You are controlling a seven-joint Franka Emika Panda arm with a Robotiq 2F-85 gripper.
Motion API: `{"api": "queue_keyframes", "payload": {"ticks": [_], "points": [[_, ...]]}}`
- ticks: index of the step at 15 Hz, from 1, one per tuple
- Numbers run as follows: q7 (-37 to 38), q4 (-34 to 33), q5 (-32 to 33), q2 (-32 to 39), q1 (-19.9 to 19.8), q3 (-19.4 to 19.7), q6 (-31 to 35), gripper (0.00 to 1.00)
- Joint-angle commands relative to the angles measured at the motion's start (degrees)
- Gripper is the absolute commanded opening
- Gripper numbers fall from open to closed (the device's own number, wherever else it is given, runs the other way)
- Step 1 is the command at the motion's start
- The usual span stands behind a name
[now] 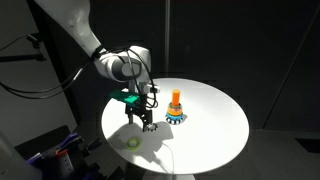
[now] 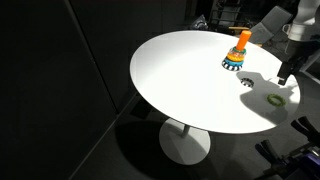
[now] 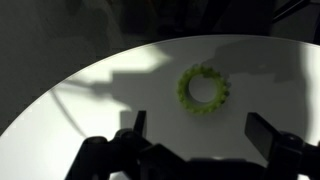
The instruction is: Remove the light green ring from the rings stacking stand and drop it on the table
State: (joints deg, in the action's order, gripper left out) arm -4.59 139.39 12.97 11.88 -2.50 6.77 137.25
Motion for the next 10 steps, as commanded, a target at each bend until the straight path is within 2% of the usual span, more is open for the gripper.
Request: {"api": "queue_keyframes", "payload": {"ticks": [1,5,10], "points": [[0.2,-3.9,-0.9,-2.3,-0.3,-0.9,-8.8,1.00],[-0.6,-6.0,-2.2,-6.3,-0.6,-1.6,-15.9,1.00],[-1.8,-6.1,-6.0,-13.3,-1.1,-1.4,-19.1,1.00]]}}
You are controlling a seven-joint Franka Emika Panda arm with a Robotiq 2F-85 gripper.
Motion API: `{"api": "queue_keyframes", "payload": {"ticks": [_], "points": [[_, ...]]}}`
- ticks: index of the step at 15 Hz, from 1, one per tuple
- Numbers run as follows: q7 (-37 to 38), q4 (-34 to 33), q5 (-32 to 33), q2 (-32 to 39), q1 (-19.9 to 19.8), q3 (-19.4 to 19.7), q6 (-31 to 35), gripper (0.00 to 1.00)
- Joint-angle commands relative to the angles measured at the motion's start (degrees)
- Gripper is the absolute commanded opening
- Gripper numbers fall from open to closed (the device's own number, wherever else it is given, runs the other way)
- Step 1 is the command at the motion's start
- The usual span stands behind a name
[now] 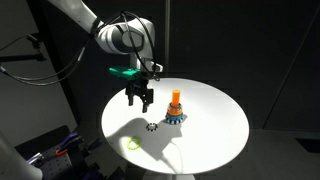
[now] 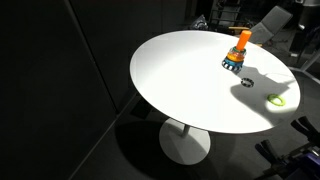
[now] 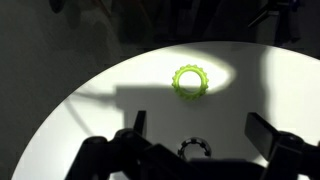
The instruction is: Remove the light green ring from the rings stacking stand and drop it on the table
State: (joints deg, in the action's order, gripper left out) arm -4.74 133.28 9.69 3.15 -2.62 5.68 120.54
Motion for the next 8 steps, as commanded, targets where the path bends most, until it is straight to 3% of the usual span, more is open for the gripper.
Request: {"api": "queue_keyframes", "payload": {"ticks": [1,5,8], "points": [[-1.8,0.0,-3.5,-5.9,-1.1,-0.2,-2.6,1.00],[-1.9,0.0,-6.0,-9.9,-1.4,0.2,-2.3,1.00],[-0.4,0.0,-4.8,-9.1,-1.3,-0.2,-1.4,1.00]]}}
